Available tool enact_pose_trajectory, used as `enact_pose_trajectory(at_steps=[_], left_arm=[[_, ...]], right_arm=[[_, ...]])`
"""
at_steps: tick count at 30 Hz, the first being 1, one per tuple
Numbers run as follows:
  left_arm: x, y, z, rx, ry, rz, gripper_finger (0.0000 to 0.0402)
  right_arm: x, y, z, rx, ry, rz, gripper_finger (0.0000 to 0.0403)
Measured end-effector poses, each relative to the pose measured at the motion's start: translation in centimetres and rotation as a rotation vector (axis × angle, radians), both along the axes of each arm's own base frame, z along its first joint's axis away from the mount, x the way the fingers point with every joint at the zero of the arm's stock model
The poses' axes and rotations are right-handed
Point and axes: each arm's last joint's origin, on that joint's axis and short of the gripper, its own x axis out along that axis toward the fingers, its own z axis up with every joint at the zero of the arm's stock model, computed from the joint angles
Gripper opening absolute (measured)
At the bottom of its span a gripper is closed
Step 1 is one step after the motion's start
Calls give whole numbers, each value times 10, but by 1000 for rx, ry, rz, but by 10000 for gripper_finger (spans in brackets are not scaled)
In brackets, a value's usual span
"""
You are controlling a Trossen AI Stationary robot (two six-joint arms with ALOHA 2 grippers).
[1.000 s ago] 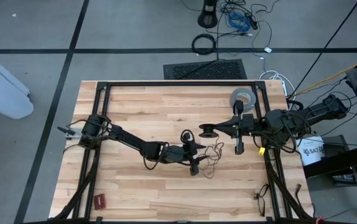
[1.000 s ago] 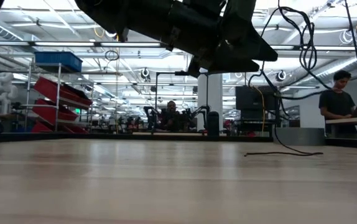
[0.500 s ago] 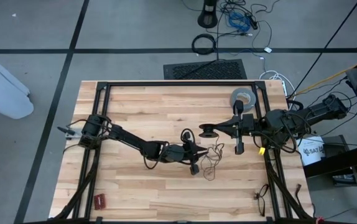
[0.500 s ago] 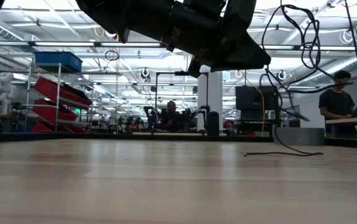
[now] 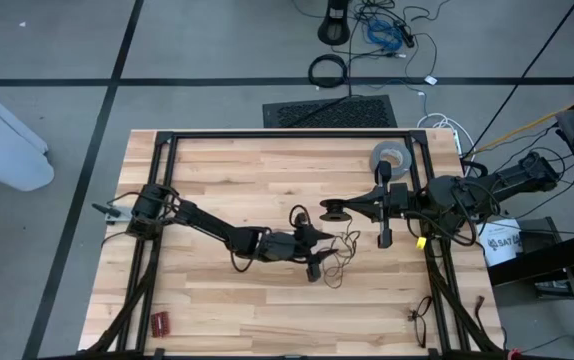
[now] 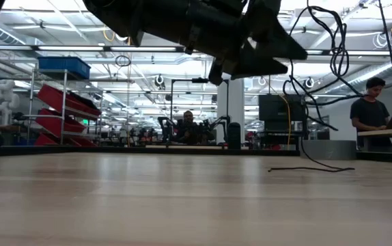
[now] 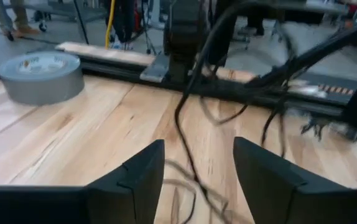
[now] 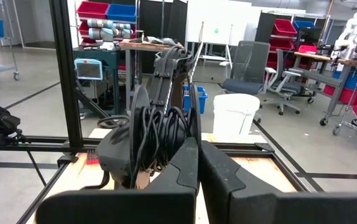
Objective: Coil cords
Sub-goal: Coil the black wire onto the spool
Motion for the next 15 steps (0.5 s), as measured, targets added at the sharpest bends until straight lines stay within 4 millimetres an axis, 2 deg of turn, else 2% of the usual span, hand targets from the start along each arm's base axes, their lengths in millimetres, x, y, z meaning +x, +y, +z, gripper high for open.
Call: enact_pose_trajectory(at_steps=[4, 15], left_arm=[[0, 0, 1, -2, -13, 0, 191], [2, 9, 1, 14, -12, 9, 139]], right_arm=[[0, 0, 0, 0, 0, 0, 0], [0, 0, 0, 0, 0, 0, 0]])
